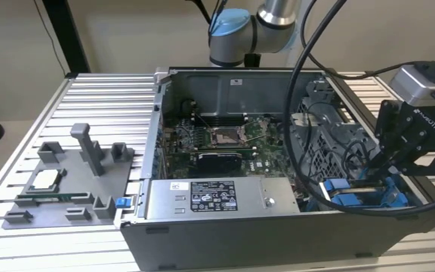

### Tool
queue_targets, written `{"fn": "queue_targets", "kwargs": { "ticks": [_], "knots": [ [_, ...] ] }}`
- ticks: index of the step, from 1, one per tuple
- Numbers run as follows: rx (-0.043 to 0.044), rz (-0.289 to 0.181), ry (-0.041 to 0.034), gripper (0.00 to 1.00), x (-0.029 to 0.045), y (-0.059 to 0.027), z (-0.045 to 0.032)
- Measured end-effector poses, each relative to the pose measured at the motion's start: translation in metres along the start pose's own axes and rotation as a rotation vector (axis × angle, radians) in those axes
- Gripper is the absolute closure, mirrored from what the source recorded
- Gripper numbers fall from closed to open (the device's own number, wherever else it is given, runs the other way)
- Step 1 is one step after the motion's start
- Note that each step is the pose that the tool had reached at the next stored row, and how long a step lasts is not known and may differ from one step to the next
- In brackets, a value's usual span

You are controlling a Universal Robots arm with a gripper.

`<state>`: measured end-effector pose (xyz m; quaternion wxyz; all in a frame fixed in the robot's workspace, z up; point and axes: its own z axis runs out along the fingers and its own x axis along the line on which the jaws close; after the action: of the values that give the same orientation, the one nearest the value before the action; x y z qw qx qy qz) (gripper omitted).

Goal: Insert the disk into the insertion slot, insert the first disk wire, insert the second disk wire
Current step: 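Insert the first disk wire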

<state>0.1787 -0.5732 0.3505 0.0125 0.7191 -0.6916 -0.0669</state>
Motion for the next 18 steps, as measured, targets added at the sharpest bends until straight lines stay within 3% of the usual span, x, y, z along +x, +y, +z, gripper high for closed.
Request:
{"fn": "queue_targets", "kwargs": {
  "ticks": [7,9,11,12,16,18],
  "knots": [
    [0.0,0.0,0.0,0.0,-0.0001,0.0003,-0.0015],
    [0.0104,-0.001,0.0007,0.0,-0.0002,0.0003,-0.0016],
    [0.0334,-0.004,0.0017,0.0,-0.0001,0.0002,-0.0016],
    [0.04,-0.005,0.0024,0.0,-0.0001,0.0003,-0.0024],
    [0.04,-0.007,0.0024,0.0,-0.0014,0.002,-0.017],
    [0.04,-0.008,0.0021,0.0,-0.0014,0.0011,-0.0187]
  ]
}}
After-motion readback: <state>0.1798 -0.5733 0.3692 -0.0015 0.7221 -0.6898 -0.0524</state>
